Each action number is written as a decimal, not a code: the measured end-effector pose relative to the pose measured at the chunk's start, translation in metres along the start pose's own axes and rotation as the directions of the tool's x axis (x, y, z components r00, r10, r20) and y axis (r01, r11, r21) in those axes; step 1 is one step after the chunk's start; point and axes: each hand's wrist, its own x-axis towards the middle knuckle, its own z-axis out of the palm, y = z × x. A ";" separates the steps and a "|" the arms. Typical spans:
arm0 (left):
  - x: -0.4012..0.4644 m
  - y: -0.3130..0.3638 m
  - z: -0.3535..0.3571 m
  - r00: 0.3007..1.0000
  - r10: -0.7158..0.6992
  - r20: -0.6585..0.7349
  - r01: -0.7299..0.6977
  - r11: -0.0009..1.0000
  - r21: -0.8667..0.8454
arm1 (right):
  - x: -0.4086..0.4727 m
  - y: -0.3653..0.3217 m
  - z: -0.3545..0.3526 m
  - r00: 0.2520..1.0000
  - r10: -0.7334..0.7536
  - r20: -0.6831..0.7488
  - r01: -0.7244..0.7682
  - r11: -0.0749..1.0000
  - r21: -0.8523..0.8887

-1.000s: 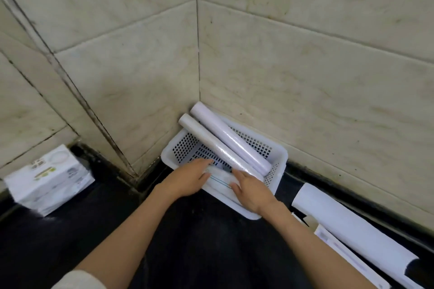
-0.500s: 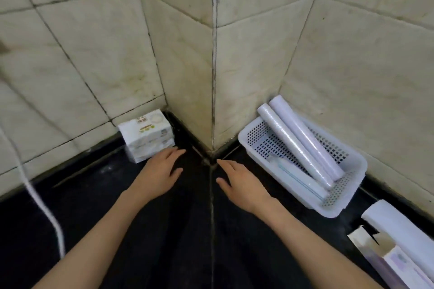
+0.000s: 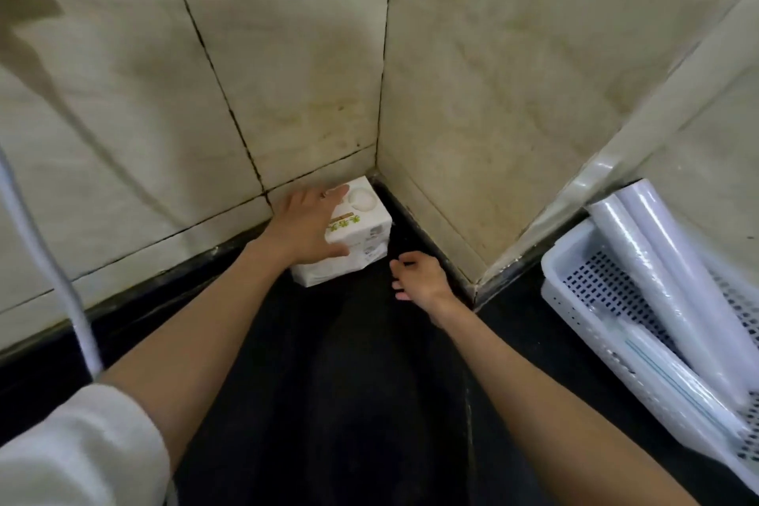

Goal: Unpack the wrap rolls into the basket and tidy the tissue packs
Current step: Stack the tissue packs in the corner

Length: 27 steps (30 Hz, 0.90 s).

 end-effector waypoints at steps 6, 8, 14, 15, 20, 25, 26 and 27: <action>0.006 -0.008 0.004 0.996 -0.015 -0.084 0.009 0.997 -0.075 | 0.031 -0.012 0.041 0.980 0.194 0.051 -0.200 0.927 0.317; 0.006 -0.009 0.000 0.994 -0.031 -0.105 0.020 0.994 -0.104 | 0.039 -0.014 0.051 0.974 0.225 0.035 -0.222 0.899 0.378; -0.017 -0.007 -0.002 0.975 -0.120 -0.184 0.069 0.962 -0.264 | 0.038 -0.016 0.050 0.964 0.263 0.044 -0.253 0.848 0.466; -0.025 -0.006 0.002 0.963 -0.158 -0.217 0.089 0.951 -0.298 | 0.030 -0.013 0.048 0.967 0.254 0.024 -0.236 0.853 0.466; -0.059 -0.002 0.032 0.914 -0.315 -0.254 0.205 0.901 -0.382 | -0.021 0.020 0.020 0.979 0.153 -0.133 -0.080 0.895 0.438; -0.069 0.004 0.061 0.932 -0.336 -0.137 0.262 0.884 -0.388 | -0.076 0.055 -0.021 0.963 -0.051 -0.265 0.099 0.980 0.170; -0.067 0.007 0.065 0.939 -0.318 -0.126 0.255 0.896 -0.365 | -0.084 0.060 -0.028 0.958 -0.080 -0.275 0.124 0.981 0.146; -0.063 0.010 0.067 0.947 -0.292 -0.132 0.236 0.914 -0.329 | -0.089 0.063 -0.035 0.952 -0.110 -0.287 0.150 0.981 0.121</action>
